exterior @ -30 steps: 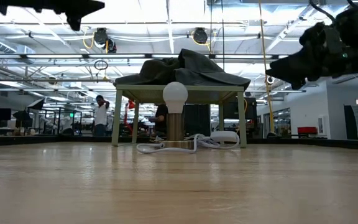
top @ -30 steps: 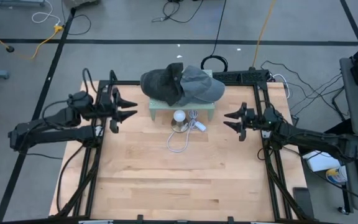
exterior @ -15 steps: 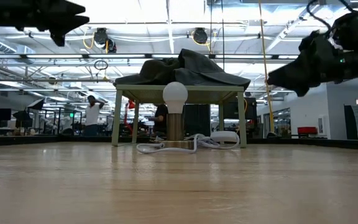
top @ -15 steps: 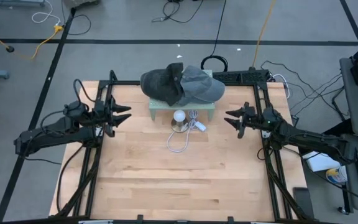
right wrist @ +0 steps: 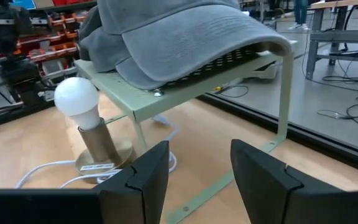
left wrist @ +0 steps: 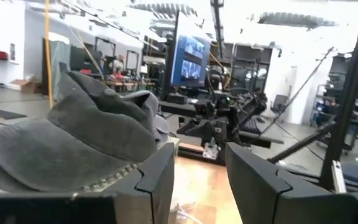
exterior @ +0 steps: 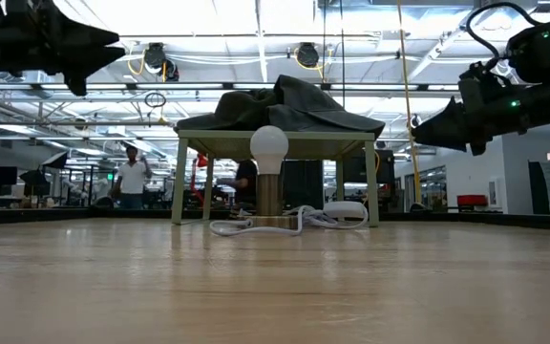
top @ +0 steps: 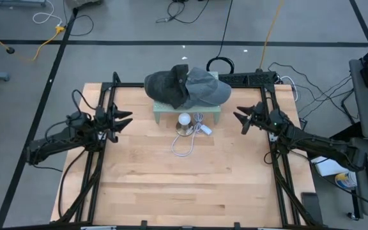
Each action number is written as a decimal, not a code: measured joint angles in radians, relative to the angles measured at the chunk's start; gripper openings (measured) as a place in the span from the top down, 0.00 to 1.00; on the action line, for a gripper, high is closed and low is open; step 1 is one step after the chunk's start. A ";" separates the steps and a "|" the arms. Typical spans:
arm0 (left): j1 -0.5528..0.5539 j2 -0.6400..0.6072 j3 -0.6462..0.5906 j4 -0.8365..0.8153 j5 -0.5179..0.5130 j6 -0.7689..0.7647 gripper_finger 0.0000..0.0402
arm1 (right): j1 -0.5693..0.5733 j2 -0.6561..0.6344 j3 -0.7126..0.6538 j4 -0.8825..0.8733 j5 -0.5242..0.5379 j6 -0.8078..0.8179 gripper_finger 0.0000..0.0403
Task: Pick & Place hat
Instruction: Return to Home Position
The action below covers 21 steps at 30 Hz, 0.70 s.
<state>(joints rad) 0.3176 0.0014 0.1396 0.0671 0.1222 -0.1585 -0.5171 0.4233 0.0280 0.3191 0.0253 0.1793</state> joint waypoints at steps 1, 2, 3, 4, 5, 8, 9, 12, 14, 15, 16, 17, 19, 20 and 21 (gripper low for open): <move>0.000 0.003 -0.008 0.019 -0.008 0.000 0.63 | -0.003 -0.001 0.000 0.000 0.001 0.000 0.59; 0.000 0.003 -0.015 0.023 -0.013 0.000 0.63 | -0.008 -0.002 0.000 -0.001 0.000 0.000 0.59; 0.000 0.003 -0.020 0.022 -0.022 0.000 0.63 | -0.012 -0.004 0.000 -0.001 0.000 0.000 0.59; 0.000 0.005 -0.024 0.028 -0.029 0.001 0.63 | -0.016 -0.004 0.000 -0.003 0.001 0.000 0.59; 0.000 0.003 -0.031 0.033 -0.036 0.001 0.63 | -0.021 -0.005 0.000 -0.005 0.002 0.000 0.59; 0.000 0.003 -0.061 0.080 -0.051 0.003 0.63 | -0.034 -0.009 0.000 -0.013 0.004 0.000 0.59; 0.000 0.003 -0.070 0.108 -0.053 0.005 0.63 | -0.039 -0.010 0.000 -0.019 0.004 0.001 0.59; 0.000 0.003 -0.114 0.145 -0.070 0.001 0.63 | -0.057 -0.011 0.000 -0.034 0.031 0.021 0.59; 0.000 0.004 -0.129 0.123 -0.094 -0.009 0.63 | -0.068 -0.011 0.000 -0.053 0.059 0.025 0.59; 0.000 0.004 -0.127 0.118 -0.103 -0.012 0.63 | -0.073 -0.011 0.000 -0.070 0.077 0.026 0.59; 0.001 0.003 -0.127 0.112 -0.113 -0.014 0.63 | -0.078 -0.011 0.000 -0.083 0.094 0.026 0.59; 0.001 0.004 -0.125 0.103 -0.123 -0.017 0.63 | -0.083 -0.011 0.000 -0.096 0.108 0.026 0.59; 0.002 0.004 -0.125 0.068 -0.140 -0.021 0.63 | -0.096 -0.011 -0.001 -0.127 0.119 0.026 0.59; 0.002 0.004 -0.125 0.052 -0.149 -0.028 0.63 | -0.102 -0.011 -0.001 -0.143 0.132 0.026 0.59; 0.002 0.003 -0.125 0.032 -0.157 -0.037 0.63 | -0.110 -0.011 -0.001 -0.159 0.138 0.026 0.59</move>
<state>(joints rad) 0.3200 0.0048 0.0147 0.0992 -0.0348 -0.1956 -0.6270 0.4122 0.0269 0.1599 0.1638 0.2049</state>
